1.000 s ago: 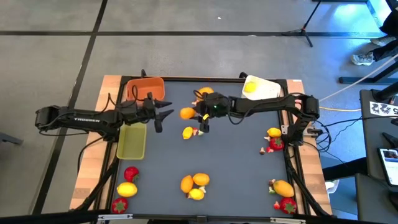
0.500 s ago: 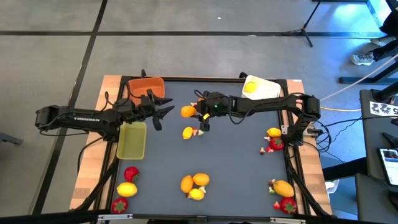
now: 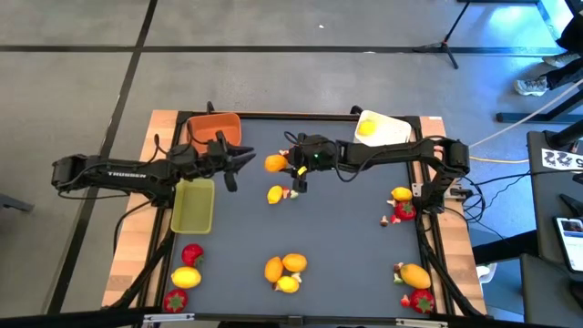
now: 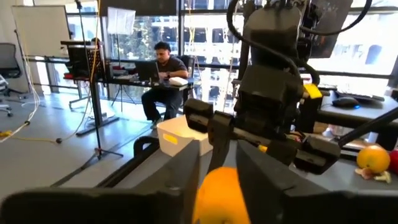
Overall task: Sort produce into baskets
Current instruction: Put the lemon into the white bin
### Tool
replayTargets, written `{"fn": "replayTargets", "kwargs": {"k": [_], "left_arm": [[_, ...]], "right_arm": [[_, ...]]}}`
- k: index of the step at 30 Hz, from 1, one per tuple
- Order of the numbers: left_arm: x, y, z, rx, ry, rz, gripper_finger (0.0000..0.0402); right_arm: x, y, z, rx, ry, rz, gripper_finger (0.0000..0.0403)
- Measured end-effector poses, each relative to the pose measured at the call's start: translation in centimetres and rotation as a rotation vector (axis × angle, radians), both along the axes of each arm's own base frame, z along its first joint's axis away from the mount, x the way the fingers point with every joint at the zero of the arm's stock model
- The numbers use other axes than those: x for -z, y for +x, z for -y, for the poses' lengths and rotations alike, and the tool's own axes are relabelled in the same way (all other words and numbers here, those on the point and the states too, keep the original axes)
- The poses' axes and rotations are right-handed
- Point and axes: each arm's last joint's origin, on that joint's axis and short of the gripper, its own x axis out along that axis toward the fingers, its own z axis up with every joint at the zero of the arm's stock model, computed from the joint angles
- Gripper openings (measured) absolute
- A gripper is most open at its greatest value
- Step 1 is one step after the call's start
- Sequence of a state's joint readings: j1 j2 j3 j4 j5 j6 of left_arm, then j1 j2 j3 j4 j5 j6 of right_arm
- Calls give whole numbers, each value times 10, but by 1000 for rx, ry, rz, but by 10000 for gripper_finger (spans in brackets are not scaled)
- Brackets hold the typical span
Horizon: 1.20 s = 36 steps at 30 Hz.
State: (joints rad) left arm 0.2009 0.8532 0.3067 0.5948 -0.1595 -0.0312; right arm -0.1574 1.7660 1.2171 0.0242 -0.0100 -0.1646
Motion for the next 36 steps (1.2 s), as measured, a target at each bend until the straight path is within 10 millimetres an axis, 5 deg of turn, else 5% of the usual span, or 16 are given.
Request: {"fn": "replayTargets", "kwargs": {"k": [8, 12, 36], "left_arm": [[-3, 7, -7, -30, -82, -172, 253], [-4, 11, -5, -18, -88, -180, 294], [3, 30, 2, 87, -99, -147, 287]], "right_arm": [[-3, 2, 0, 0, -6, 33, 160], [-4, 2, 0, -3, -7, 52, 160], [-16, 8, -3, -117, 27, 191, 160]]}}
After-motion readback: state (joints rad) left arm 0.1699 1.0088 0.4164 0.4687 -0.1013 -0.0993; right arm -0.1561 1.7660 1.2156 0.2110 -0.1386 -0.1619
